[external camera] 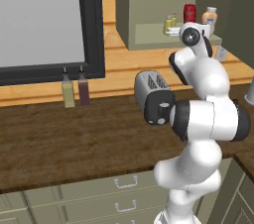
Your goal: Put the shaker and condiment bottle from the counter next to their counterparts in the cabinet.
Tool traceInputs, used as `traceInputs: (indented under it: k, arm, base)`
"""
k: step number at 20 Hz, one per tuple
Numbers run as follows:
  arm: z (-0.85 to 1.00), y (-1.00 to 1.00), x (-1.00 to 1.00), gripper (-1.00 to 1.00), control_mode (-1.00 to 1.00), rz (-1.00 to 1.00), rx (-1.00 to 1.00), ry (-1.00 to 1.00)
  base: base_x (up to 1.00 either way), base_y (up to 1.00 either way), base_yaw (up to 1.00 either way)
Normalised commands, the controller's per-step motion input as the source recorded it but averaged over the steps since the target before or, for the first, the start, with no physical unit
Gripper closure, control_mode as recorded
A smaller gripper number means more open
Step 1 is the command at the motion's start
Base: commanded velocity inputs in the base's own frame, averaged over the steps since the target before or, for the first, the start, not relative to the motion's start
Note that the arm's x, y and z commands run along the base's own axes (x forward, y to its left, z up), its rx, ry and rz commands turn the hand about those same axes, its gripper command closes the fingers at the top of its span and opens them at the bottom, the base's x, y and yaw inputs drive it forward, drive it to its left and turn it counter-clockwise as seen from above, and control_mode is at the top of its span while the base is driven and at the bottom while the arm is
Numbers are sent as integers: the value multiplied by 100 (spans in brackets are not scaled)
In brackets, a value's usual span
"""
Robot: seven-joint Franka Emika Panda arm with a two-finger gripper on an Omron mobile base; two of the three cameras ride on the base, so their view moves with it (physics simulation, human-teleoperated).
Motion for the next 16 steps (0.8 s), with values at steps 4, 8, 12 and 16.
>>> traceInputs:
  k: [4,8,12,16]
  arm:
    - [0,0,4,100,-100,0,0,0]
    - [-10,0,0,-100,-100,0,0,0]
    - [-1,0,-1,-100,-100,0,0,0]
    - [0,-4,-33,-100,-100,0,0,-7]
  base:
    - [0,0,0]
    - [0,0,0]
    - [0,0,0]
    - [0,0,0]
